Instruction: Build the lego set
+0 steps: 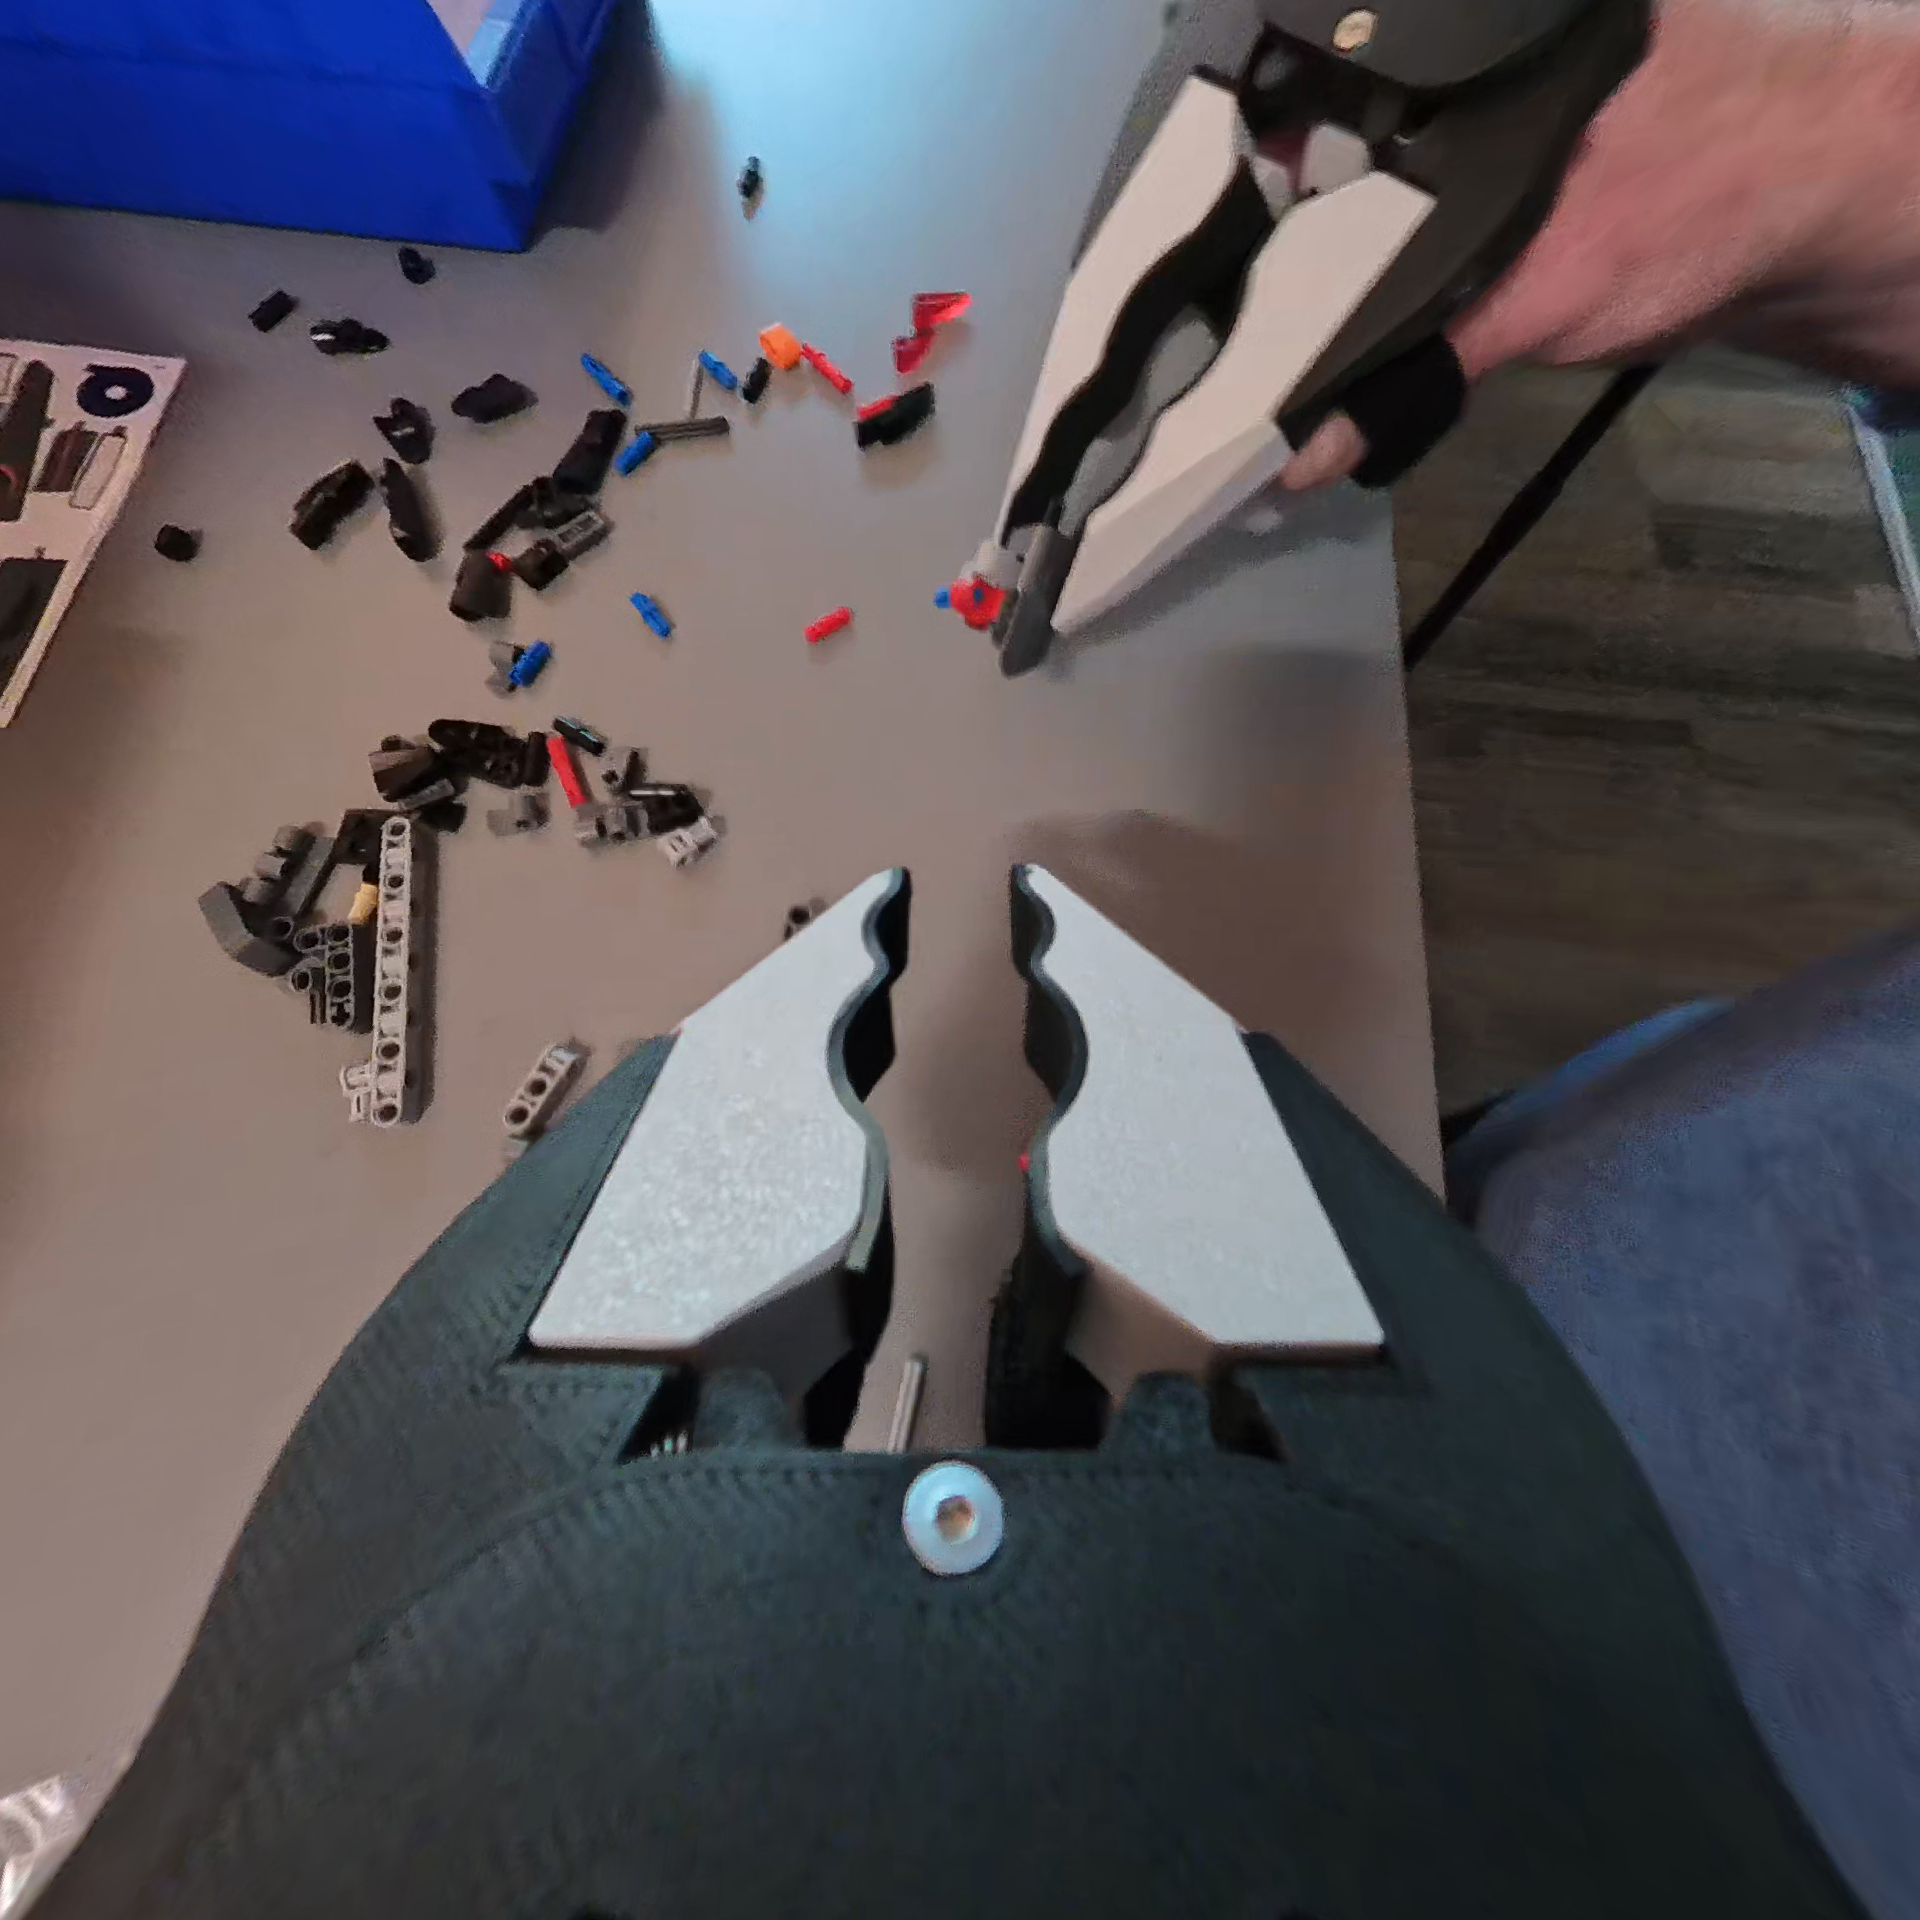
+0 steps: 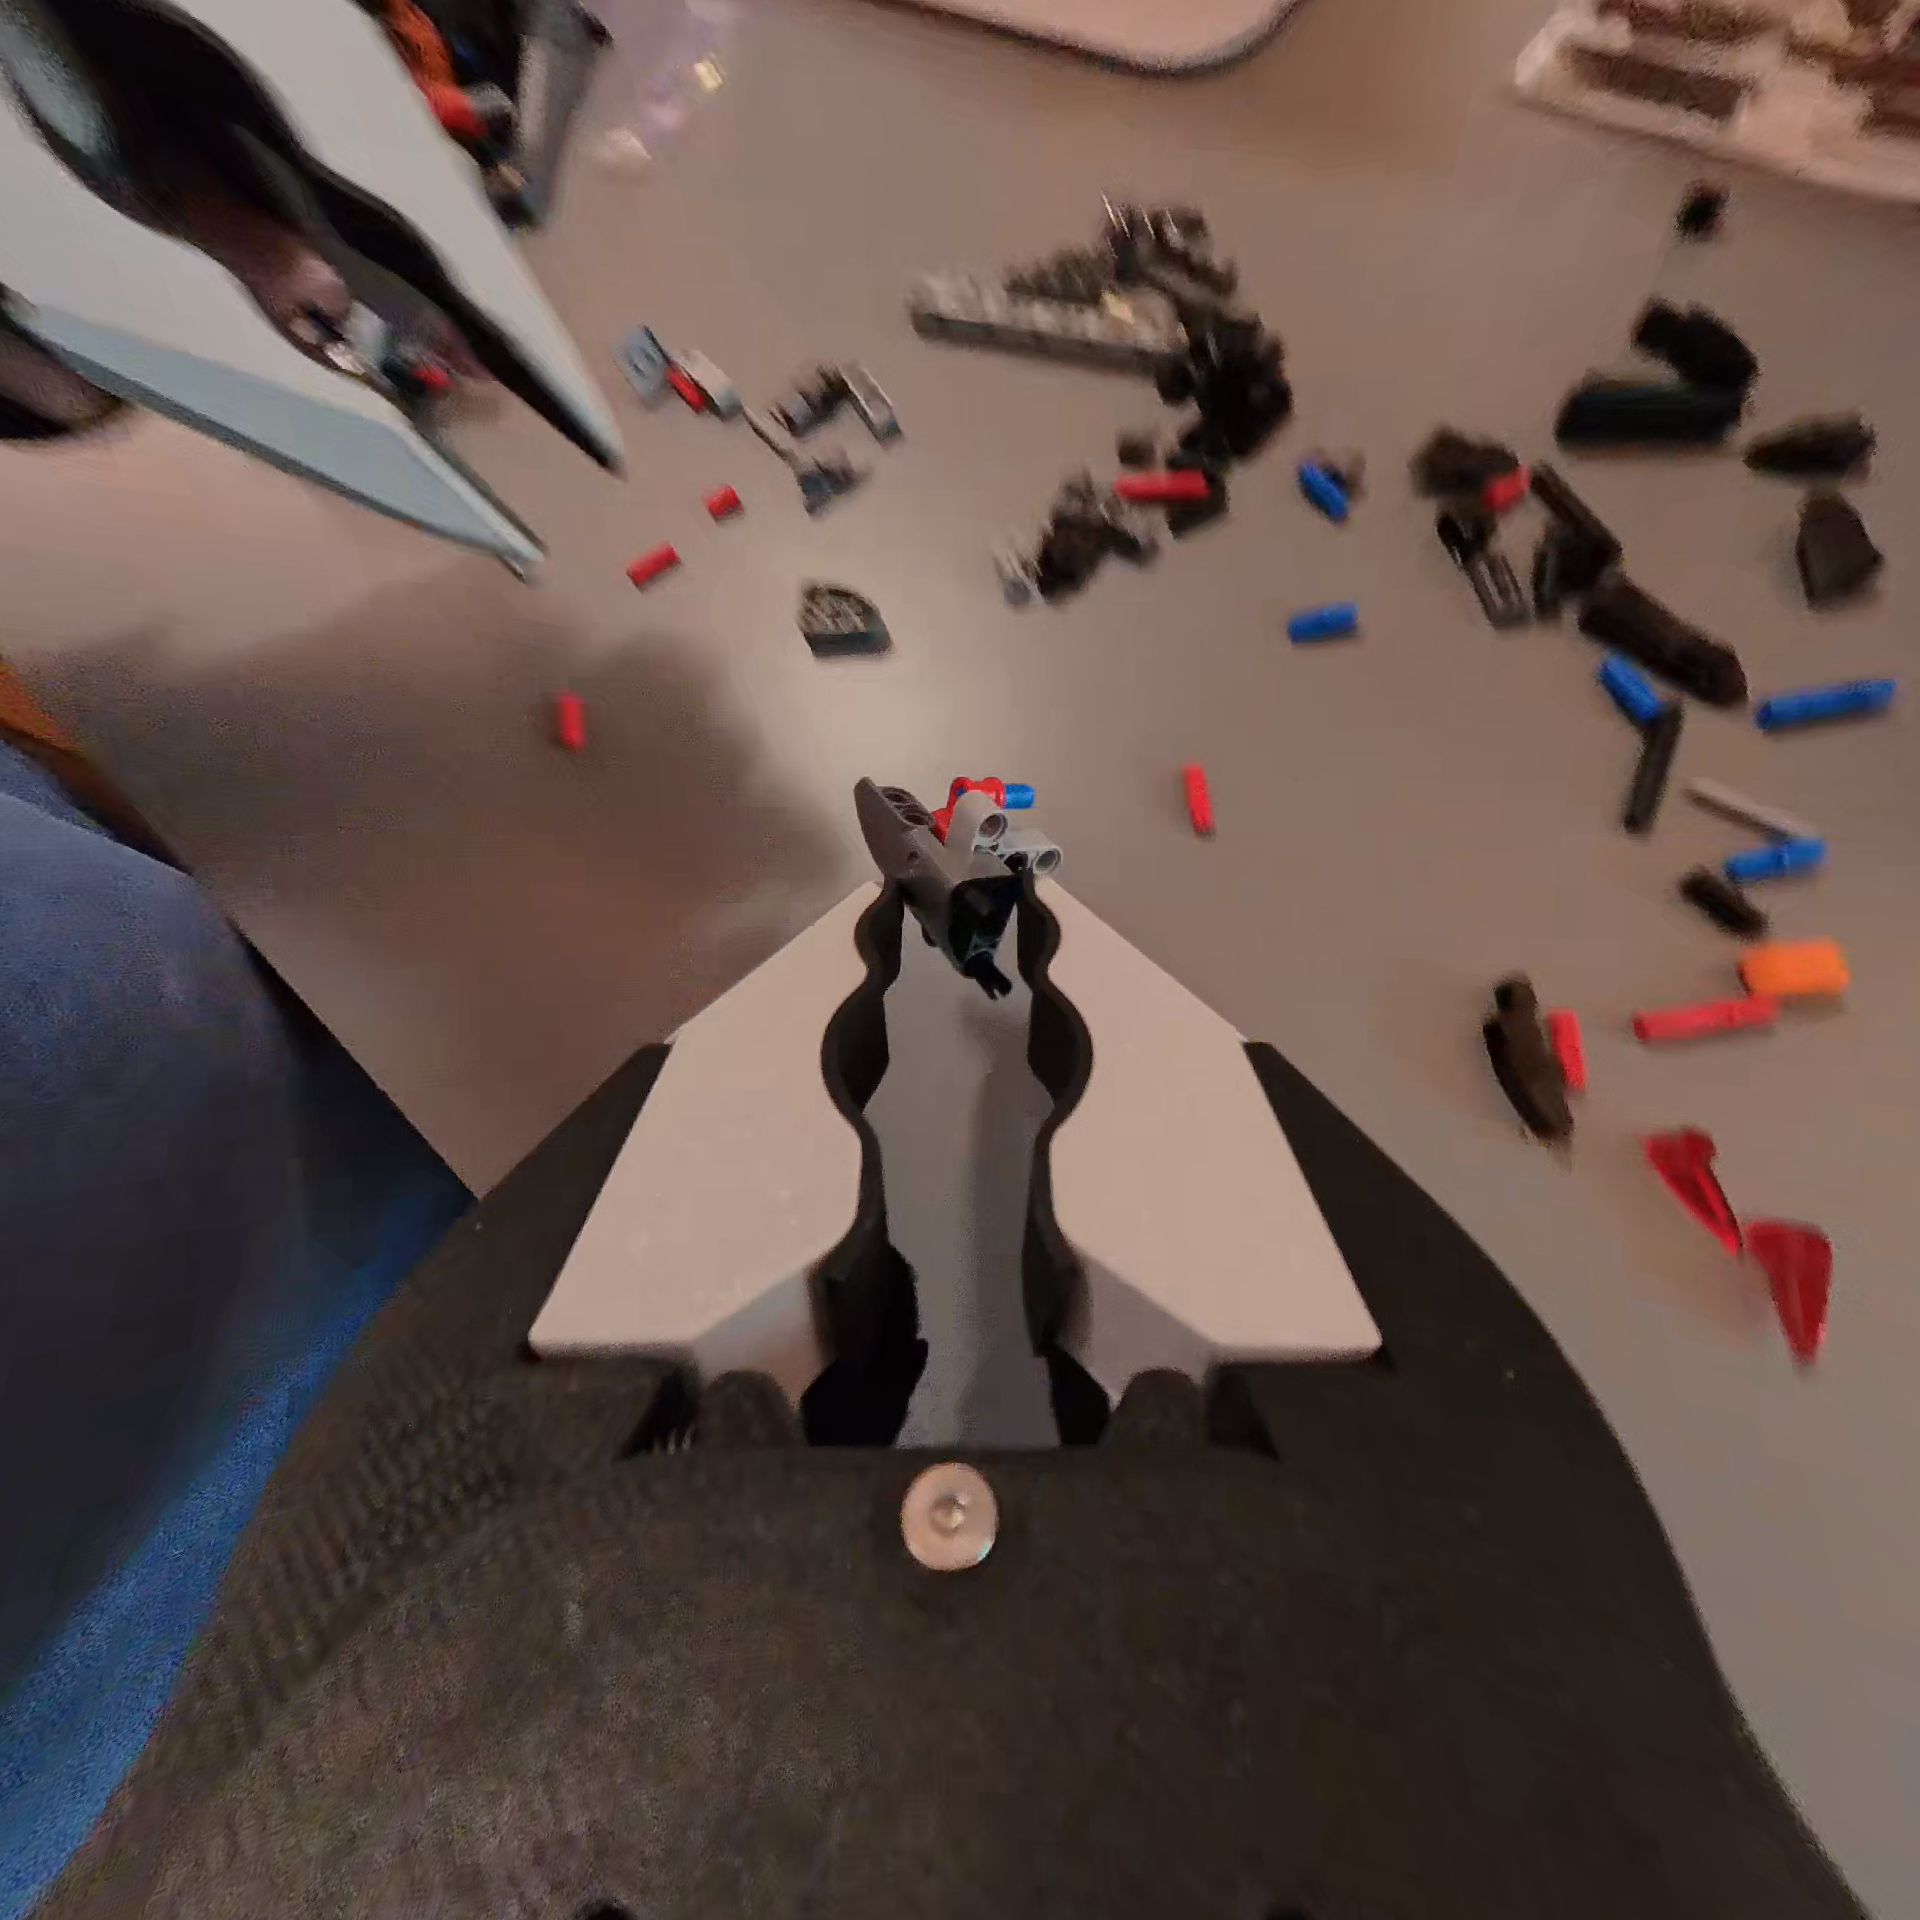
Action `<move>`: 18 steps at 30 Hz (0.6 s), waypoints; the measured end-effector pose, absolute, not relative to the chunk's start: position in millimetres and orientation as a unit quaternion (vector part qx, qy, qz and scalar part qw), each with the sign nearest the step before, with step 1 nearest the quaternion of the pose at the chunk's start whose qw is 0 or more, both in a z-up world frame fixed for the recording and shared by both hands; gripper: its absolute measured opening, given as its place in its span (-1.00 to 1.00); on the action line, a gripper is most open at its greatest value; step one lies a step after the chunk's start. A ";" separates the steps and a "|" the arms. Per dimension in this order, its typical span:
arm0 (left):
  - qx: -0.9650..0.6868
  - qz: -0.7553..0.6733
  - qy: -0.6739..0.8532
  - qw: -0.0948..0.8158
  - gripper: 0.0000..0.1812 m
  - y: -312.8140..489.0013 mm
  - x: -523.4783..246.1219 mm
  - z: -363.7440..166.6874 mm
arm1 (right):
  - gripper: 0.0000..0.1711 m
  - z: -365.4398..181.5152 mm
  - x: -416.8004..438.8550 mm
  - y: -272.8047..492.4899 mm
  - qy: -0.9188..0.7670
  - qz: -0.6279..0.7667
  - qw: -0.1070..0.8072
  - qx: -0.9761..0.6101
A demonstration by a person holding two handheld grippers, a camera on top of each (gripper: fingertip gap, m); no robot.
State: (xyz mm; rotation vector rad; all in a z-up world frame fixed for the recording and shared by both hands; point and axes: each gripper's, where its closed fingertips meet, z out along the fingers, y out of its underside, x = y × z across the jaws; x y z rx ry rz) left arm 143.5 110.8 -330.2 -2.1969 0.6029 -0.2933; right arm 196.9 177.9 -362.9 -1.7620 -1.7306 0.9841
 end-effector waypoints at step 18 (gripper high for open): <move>-0.794 -0.309 0.040 0.522 -0.91 113.2 113.7 -278.8 | -0.73 -281.3 109.5 117.7 -0.648 0.504 0.239 -0.519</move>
